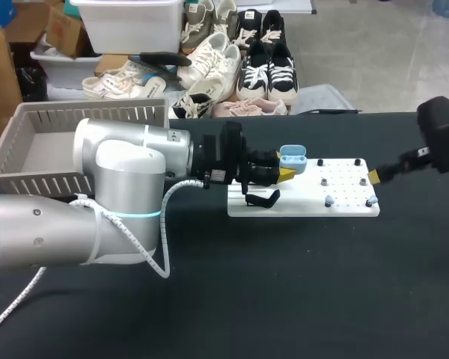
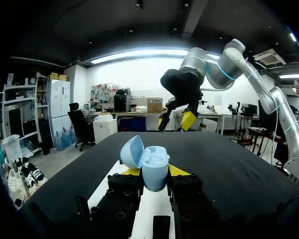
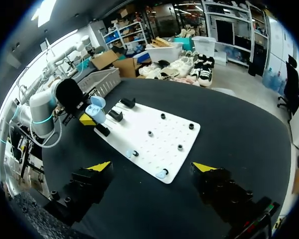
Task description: Pick up each earbud case from the left stands, insert the matching earbuds, close the lid, and place the case in the box.
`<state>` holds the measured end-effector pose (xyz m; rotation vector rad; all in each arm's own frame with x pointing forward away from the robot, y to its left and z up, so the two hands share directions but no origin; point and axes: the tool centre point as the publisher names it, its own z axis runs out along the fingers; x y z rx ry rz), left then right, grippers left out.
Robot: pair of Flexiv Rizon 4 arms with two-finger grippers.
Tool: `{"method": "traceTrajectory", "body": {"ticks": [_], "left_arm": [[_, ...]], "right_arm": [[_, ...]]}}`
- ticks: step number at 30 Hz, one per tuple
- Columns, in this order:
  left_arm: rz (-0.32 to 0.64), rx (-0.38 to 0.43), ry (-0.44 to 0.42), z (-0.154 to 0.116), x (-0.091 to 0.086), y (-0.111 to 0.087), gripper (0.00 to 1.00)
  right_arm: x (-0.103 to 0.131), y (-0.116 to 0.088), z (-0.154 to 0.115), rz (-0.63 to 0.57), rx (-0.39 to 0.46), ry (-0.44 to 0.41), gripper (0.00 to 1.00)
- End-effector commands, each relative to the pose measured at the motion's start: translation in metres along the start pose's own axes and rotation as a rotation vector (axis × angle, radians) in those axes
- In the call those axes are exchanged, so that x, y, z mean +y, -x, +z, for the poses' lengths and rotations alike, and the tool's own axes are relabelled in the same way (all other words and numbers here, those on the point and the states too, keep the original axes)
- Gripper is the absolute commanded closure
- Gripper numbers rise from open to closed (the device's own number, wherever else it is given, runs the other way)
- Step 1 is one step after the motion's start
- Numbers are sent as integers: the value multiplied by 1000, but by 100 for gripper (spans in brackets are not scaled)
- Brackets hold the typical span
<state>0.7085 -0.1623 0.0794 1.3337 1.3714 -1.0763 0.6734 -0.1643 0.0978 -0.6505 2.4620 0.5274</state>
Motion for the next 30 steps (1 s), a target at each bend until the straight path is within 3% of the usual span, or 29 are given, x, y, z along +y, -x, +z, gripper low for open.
{"method": "traceTrajectory", "body": {"ticks": [1,7,13,19,30], "left_arm": [[1,-3,1,0,0,-1,100],[1,-3,1,0,0,-1,100],[1,-3,1,0,0,-1,100],[1,-3,1,0,0,-1,100],[1,-3,1,0,0,-1,100]], "right_arm": [[2,1,-2,-13,165,-243,0],[0,-5,2,-31,230,-301,0],[1,-11,11,-62,325,-413,0],[1,-22,24,-80,391,-452,0],[-8,-34,34,-53,360,-464,0]]}}
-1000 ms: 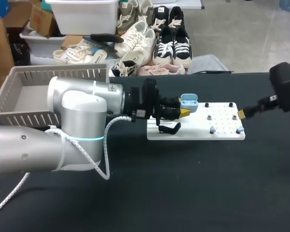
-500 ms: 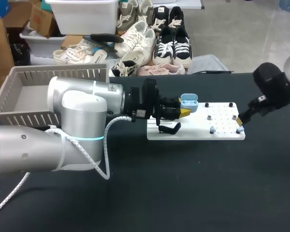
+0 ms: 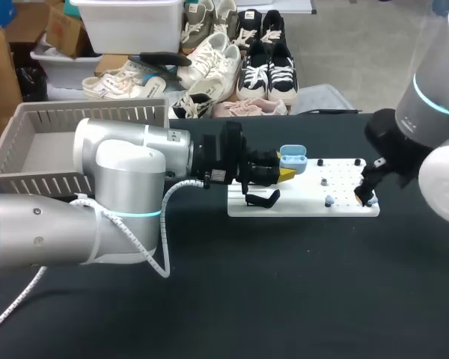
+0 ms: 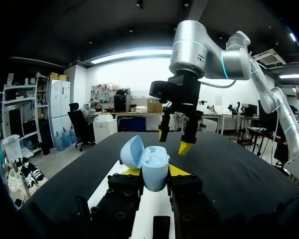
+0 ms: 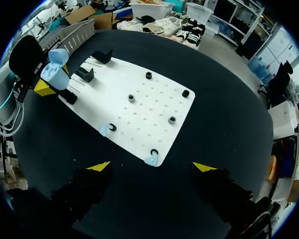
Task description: Pick up each earbud case from the left stands, insert the matching earbuds, close the lid, and place the case in the box.
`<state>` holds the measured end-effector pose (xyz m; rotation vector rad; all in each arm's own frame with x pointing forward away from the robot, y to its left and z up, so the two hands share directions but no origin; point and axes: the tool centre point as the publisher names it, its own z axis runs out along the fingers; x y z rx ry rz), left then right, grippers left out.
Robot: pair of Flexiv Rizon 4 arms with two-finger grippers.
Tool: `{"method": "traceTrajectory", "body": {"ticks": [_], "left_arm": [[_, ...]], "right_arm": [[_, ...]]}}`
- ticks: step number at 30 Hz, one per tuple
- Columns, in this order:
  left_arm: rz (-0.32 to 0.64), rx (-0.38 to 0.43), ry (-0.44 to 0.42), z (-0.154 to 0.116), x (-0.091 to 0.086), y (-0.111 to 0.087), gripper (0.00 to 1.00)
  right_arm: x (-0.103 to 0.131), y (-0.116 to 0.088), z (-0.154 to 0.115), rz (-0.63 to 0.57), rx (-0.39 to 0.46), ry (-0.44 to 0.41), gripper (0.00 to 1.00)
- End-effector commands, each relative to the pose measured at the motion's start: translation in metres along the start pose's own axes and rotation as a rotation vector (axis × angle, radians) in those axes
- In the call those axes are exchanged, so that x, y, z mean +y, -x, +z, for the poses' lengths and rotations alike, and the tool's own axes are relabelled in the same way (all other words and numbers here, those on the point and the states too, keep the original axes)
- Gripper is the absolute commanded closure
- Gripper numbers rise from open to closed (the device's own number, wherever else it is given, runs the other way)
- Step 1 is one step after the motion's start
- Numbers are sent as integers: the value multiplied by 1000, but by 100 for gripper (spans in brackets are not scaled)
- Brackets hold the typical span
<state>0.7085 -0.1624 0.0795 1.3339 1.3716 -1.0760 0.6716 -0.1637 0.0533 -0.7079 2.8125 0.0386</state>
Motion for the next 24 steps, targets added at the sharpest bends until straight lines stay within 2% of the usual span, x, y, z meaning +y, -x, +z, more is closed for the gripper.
{"method": "traceTrajectory", "body": {"ticks": [1,15,18,22,24], "left_arm": [[1,-3,1,0,0,-1,100],[1,-3,1,0,0,-1,100],[1,-3,1,0,0,-1,100],[1,-3,1,0,0,-1,100],[1,-3,1,0,0,-1,100]], "right_arm": [[0,-7,3,7,-32,-182,0],[1,-12,6,-20,-7,-190,0],[2,-10,7,-26,0,-185,9],[4,-9,8,-29,8,-168,12],[4,-9,8,-27,8,-156,17]]}}
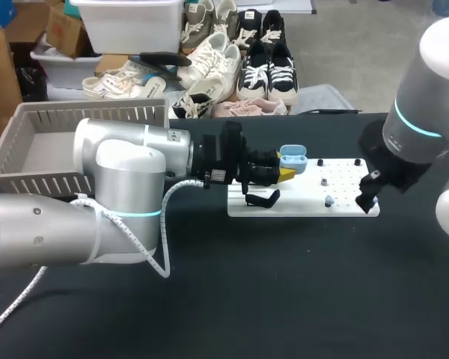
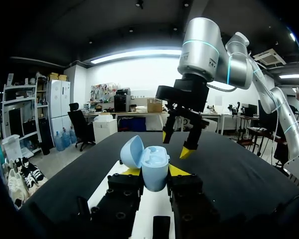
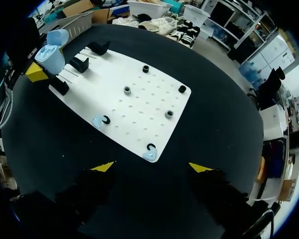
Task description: Pick up each earbud case from the left stands, insert the matching earbuds, close the lid, and place the case in the box.
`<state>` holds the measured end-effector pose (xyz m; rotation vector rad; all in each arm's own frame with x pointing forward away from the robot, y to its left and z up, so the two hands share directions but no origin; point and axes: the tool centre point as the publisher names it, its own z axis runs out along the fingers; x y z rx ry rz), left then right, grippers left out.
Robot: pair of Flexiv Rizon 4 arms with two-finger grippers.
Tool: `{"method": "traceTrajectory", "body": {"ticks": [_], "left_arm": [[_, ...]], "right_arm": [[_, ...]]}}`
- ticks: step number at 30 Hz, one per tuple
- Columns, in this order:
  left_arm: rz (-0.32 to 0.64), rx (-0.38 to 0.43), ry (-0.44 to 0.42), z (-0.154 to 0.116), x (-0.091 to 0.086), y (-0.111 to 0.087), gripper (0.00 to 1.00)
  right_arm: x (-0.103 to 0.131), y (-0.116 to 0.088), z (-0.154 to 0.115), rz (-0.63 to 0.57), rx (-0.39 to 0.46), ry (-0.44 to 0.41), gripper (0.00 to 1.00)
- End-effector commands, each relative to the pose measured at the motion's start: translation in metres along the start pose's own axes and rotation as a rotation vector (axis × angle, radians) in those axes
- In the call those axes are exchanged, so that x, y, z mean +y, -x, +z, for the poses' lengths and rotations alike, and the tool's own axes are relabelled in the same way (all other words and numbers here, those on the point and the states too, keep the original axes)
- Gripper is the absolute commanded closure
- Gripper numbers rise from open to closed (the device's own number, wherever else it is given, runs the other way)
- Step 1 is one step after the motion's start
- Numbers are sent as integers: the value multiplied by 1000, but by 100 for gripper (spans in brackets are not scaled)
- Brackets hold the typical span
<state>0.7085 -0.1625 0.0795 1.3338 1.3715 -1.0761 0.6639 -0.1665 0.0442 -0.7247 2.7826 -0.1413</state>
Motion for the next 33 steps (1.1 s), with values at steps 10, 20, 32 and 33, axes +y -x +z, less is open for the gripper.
{"method": "traceTrajectory", "body": {"ticks": [10,20,32,33], "left_arm": [[1,-3,1,0,0,-1,100],[1,-3,1,0,0,-1,100],[1,-3,1,0,0,-1,100],[1,-3,1,0,0,-1,100]], "right_arm": [[3,2,7,21,3,14,19],[3,5,10,9,10,16,43],[4,7,13,8,18,12,54],[4,7,14,10,18,12,55]]}}
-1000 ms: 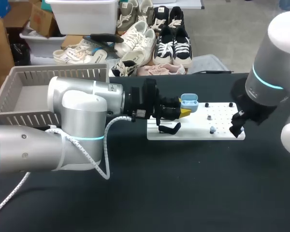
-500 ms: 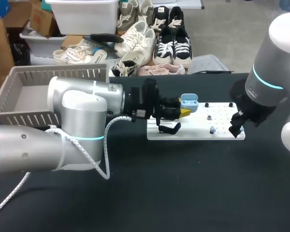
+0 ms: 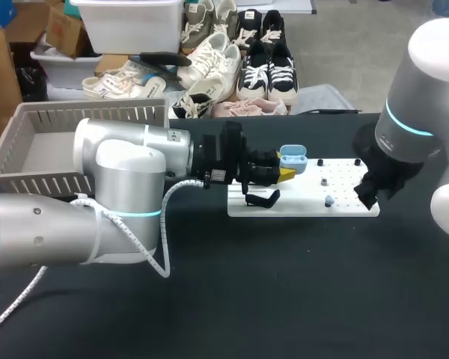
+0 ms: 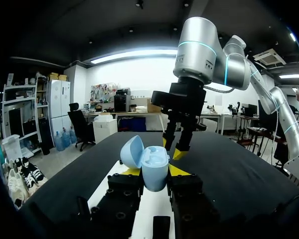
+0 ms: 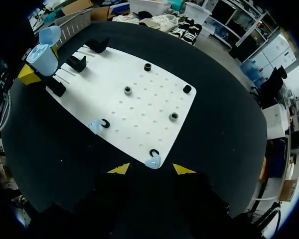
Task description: Pick up each earbud case from the left stands, insert the matching earbuds, close the lid, and place the case in the box.
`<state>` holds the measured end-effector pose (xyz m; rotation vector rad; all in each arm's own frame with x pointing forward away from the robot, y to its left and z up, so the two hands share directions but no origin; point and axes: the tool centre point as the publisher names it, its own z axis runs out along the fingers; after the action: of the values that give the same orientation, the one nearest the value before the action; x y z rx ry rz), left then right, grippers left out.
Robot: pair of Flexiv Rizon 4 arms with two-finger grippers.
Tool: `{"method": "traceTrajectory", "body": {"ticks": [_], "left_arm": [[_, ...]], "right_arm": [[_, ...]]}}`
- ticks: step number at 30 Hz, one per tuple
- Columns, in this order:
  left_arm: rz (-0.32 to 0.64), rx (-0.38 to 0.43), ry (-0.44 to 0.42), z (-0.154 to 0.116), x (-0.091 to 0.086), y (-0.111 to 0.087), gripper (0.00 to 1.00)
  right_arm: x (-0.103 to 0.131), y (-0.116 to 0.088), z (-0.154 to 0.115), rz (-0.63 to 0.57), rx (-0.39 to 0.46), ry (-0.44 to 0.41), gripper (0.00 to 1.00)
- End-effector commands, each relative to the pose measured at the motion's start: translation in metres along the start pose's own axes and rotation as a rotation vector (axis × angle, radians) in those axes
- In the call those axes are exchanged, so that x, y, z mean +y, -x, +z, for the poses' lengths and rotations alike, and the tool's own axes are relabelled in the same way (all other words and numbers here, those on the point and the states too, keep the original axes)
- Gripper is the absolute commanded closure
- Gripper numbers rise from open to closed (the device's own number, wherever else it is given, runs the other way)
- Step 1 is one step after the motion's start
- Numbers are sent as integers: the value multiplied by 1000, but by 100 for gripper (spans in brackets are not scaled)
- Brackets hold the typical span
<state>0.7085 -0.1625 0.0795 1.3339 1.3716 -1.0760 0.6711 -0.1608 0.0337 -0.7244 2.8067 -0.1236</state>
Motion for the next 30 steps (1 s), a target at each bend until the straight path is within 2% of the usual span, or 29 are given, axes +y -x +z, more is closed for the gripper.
{"method": "traceTrajectory", "body": {"ticks": [1,5,30], "left_arm": [[1,-3,1,0,0,-1,100],[1,-3,1,0,0,-1,100],[1,-3,1,0,0,-1,100]], "right_arm": [[0,0,3,6,0,-4,55],[2,0,6,5,8,0,58],[2,2,11,66,-1,6,60]]}}
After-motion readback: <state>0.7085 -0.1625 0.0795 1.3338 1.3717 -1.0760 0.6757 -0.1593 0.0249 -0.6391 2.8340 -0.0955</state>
